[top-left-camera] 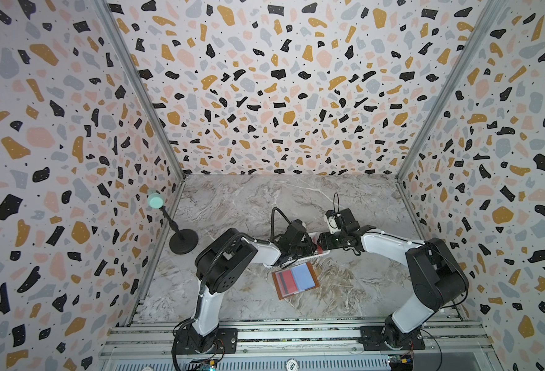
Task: Put the credit cards into the card holder
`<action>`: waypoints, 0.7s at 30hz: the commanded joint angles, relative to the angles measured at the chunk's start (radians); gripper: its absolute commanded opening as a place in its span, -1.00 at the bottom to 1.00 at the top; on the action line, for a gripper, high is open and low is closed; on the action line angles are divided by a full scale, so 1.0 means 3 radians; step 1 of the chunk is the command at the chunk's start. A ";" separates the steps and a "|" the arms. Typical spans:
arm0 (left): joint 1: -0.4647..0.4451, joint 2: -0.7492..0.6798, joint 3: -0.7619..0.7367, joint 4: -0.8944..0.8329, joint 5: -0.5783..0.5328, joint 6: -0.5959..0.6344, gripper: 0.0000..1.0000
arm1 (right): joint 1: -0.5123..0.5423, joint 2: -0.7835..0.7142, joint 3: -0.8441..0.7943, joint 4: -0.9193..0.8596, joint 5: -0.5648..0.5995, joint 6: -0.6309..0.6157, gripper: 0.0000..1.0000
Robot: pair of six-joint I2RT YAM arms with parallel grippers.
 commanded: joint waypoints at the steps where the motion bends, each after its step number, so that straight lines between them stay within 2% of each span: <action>1: -0.0015 0.0038 -0.0053 0.0093 0.0024 -0.0032 -0.66 | -0.0005 0.0018 0.0100 -0.0050 0.0103 -0.0064 0.33; 21: -0.0012 0.0095 -0.0112 0.0067 0.0024 -0.0047 -0.54 | 0.0006 -0.0221 0.0136 -0.0167 0.0375 -0.0147 0.17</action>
